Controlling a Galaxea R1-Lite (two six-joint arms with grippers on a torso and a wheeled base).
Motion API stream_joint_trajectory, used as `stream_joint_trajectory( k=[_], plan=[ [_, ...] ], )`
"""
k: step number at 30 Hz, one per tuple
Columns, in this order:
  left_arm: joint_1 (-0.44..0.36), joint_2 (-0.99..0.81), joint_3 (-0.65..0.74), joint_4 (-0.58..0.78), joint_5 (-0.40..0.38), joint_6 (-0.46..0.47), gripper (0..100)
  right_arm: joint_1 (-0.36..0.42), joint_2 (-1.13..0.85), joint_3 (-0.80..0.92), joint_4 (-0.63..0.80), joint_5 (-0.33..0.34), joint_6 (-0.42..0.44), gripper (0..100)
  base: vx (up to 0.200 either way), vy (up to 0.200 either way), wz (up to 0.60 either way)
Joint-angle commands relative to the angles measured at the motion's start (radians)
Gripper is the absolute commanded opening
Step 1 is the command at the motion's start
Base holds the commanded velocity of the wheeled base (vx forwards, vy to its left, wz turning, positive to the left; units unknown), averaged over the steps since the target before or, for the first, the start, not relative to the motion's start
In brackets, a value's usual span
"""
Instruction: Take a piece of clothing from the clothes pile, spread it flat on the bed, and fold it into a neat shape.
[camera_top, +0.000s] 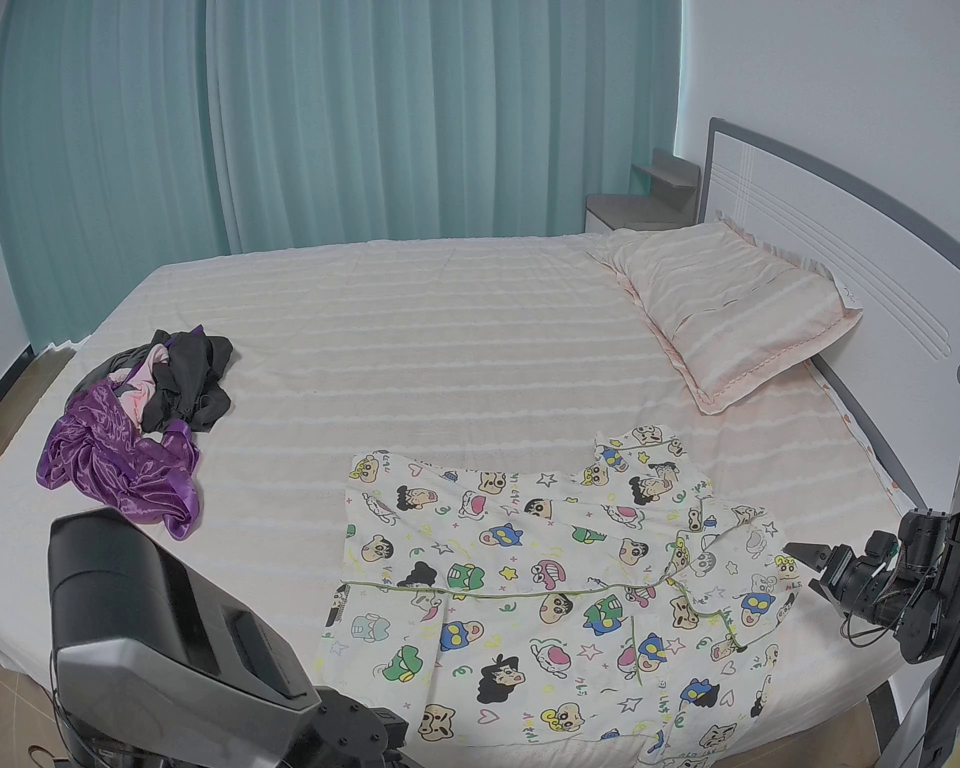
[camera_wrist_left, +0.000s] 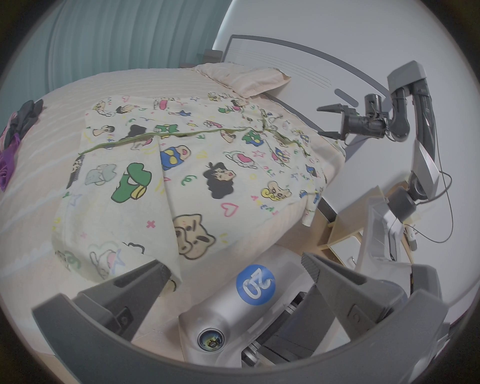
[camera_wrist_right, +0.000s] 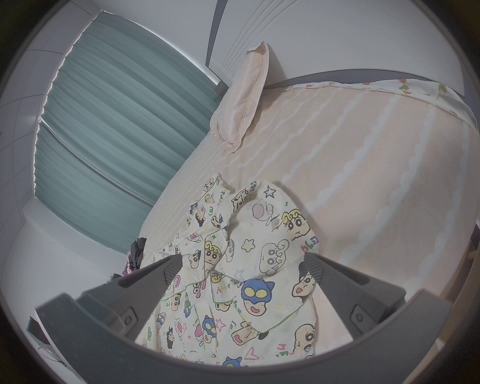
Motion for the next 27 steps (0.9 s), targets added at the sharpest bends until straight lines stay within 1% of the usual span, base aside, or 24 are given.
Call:
stream_joint_trajectory(
  k=[1,8,11,12,16,20,22,24,27],
  plan=[
    [-0.032,0.012,0.016,0.001,-0.001,-0.001,100,0.001,0.000,0.018,-0.015,0.001,0.000,100,0.000,0.000,0.00],
    [-0.070,0.037,0.016,0.004,0.008,0.001,100,0.001,0.000,0.018,-0.015,0.001,0.000,100,0.000,0.000,0.00],
    [-0.070,0.037,0.016,0.004,0.008,0.001,100,0.001,0.000,0.018,-0.015,0.001,0.000,100,0.000,0.000,0.00],
    [-0.095,0.035,0.018,0.022,0.014,0.002,100,-0.001,0.000,0.018,-0.015,0.001,-0.001,100,0.000,0.000,0.00],
    [-0.096,0.032,0.016,0.062,0.072,0.001,100,-0.001,0.000,0.018,-0.015,0.001,0.000,100,0.000,0.000,0.00],
    [-0.087,0.031,0.016,0.089,0.186,-0.001,100,-0.002,0.000,0.018,-0.015,0.001,-0.001,100,0.000,0.000,0.00],
    [-0.087,0.025,0.016,0.093,0.203,-0.011,100,-0.002,0.000,0.018,-0.015,0.001,0.000,100,0.000,0.000,0.00],
    [-0.090,0.009,0.016,0.093,0.201,-0.028,100,-0.002,0.000,0.018,-0.015,0.001,0.000,100,0.000,0.000,0.00],
    [-0.101,-0.058,0.016,0.097,0.134,-0.064,100,-0.004,0.001,0.018,-0.015,0.001,0.000,100,0.000,0.000,0.00]
  ],
)
